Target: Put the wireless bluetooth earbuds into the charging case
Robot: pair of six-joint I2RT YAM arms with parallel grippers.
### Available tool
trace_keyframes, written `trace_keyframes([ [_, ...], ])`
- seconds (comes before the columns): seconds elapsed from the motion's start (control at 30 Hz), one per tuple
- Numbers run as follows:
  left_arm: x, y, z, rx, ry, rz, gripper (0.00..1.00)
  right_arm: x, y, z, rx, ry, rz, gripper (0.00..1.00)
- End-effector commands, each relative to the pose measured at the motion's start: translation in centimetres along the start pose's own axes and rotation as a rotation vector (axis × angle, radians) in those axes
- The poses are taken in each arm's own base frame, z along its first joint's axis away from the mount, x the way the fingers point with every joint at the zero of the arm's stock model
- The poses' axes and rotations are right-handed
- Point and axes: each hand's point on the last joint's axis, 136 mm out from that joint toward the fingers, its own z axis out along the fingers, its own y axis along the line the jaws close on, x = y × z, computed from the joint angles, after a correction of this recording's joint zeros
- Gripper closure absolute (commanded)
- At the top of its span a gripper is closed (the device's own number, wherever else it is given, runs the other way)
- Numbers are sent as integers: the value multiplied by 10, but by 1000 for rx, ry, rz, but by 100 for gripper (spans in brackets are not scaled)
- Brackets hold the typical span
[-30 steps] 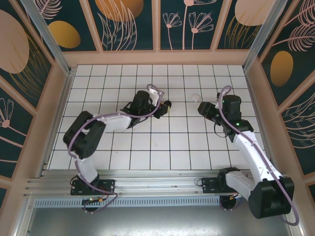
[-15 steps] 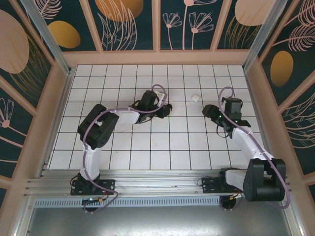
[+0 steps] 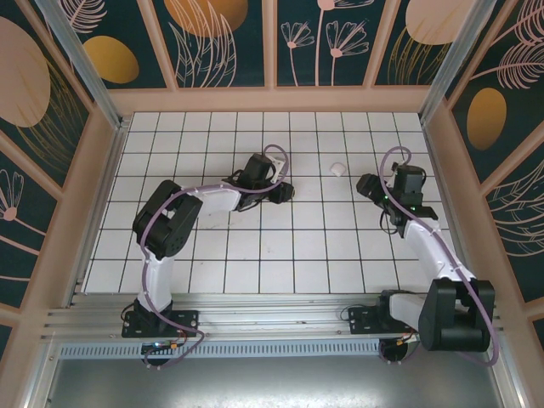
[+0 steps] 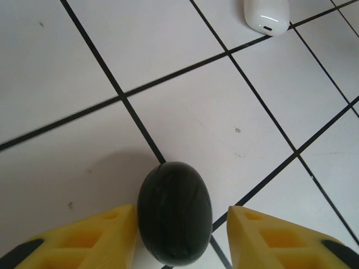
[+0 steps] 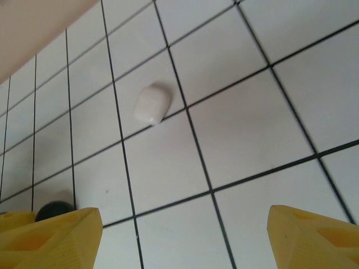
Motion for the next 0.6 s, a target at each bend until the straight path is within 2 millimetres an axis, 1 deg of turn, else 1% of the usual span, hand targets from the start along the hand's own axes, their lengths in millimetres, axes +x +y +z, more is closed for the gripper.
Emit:
trace_keyframes([
  [0.0,-44,-2,-33,-49,-89,85,51,-40,-7,-19,73,-173,-42,21],
  [0.1,-61,3,-55,-90,-125,124,48,-51,-18,-26,99,-248,-36,17],
  [0.23,-87,11,-88,-139,-184,166,45,-58,-31,-28,113,-307,-29,15],
  [0.3,-99,22,-108,-199,-222,187,38,-58,-39,-25,136,-334,-55,13],
  [0.33,-101,28,-117,-228,-237,193,34,-59,-43,-25,153,-348,-66,11],
  [0.37,-108,36,-131,-256,-269,195,28,-59,-49,-25,185,-362,-71,9],
  [0.43,-110,51,-152,-290,-323,180,16,-57,-60,-25,230,-388,-90,4],
  [0.47,-110,59,-163,-310,-355,169,6,-54,-63,-24,232,-403,-108,1],
  [0.5,-109,68,-174,-332,-390,159,2,-51,-61,-23,208,-424,-140,1],
  [0.53,-108,76,-183,-356,-417,153,1,-48,-58,-23,180,-445,-174,1],
  [0.57,-103,88,-191,-398,-434,138,1,-45,-55,-23,154,-468,-192,1],
])
